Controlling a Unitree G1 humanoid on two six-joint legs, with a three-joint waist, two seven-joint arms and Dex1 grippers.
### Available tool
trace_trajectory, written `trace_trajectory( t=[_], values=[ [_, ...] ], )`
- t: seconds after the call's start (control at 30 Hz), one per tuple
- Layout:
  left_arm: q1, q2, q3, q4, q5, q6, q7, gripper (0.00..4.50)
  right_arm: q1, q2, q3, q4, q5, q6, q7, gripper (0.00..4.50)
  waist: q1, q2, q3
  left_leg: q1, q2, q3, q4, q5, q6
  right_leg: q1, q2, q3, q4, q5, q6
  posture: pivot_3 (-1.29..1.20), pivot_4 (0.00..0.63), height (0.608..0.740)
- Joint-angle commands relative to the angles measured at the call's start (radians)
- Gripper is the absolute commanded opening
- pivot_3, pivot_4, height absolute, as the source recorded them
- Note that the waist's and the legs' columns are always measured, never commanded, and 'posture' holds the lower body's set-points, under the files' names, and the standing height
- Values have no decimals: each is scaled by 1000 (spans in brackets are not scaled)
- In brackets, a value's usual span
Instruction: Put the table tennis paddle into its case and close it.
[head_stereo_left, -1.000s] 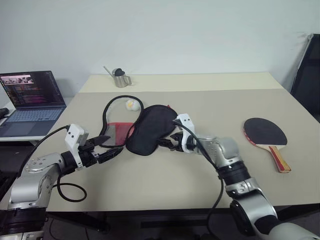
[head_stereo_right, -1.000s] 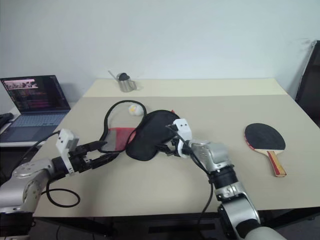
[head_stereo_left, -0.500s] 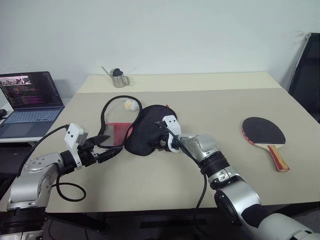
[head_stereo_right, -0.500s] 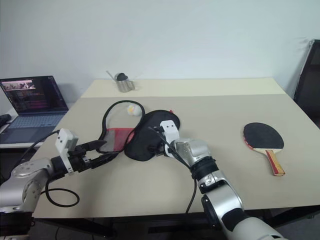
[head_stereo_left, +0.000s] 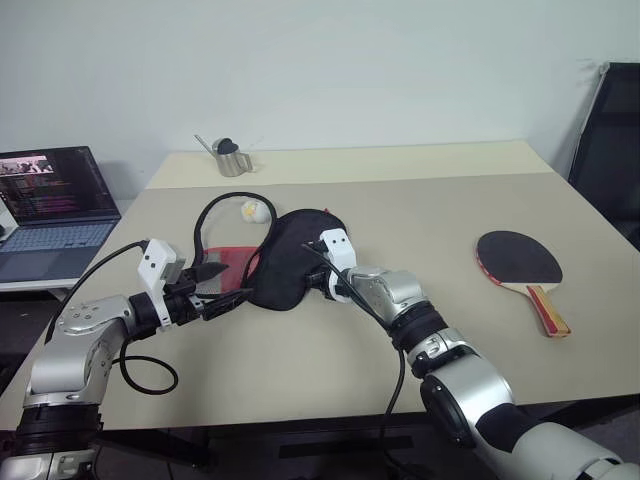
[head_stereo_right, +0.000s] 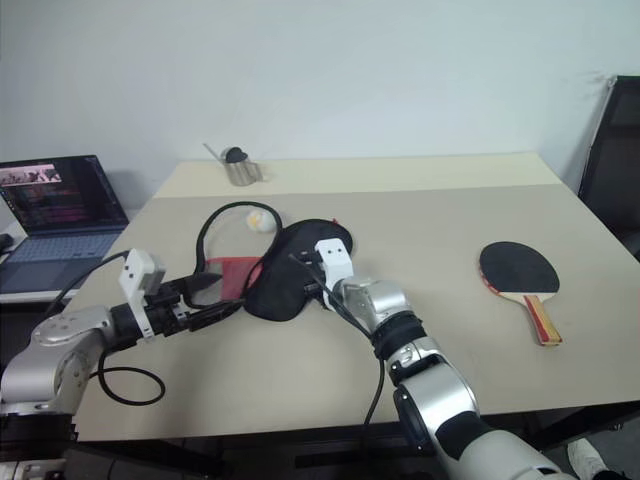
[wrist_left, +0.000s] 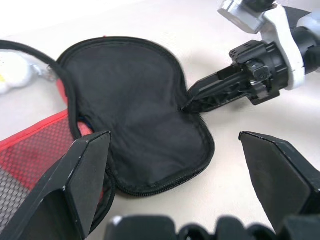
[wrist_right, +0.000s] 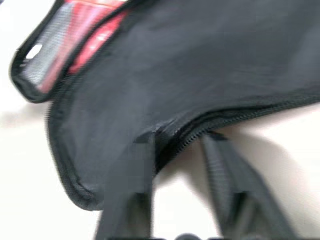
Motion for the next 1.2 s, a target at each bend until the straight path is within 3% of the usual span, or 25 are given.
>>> trace_trajectory(
  t=[0.03,0.37,0.9,1.0,1.17,1.2],
  values=[
    [-18,1,5,-12,0,-23,-7,4500,-15,30,-8,-25,-8,-4,-5,13,-1,0,0,0,0,0,0,0,0,0,0,0,0,0,0,0,150,740],
    [-42,-19,-15,-29,-2,-26,-12,4500,106,-74,2,-221,-20,130,40,13,0,0,0,0,0,0,0,0,0,0,0,0,0,0,0,0,150,740],
    [-68,-31,-32,-8,6,-34,-21,4500,125,-140,-50,-346,23,225,60,13,0,0,0,0,0,0,0,0,0,0,0,0,0,0,0,0,150,740],
    [-69,-32,-31,-5,8,-34,-21,4500,125,-128,-61,-356,36,239,60,607,-1,0,0,0,0,1,0,0,0,0,0,1,0,0,0,0,150,740],
    [-74,-31,-29,1,12,-37,-23,4500,122,-103,-75,-331,41,234,52,2283,-1,0,0,0,0,1,0,0,0,0,0,1,0,0,0,0,150,740],
    [-74,-31,-29,1,12,-37,-23,4500,121,-100,-76,-317,39,225,51,2283,-1,0,0,0,0,1,0,0,0,0,0,1,0,0,0,0,150,740]
  ],
)
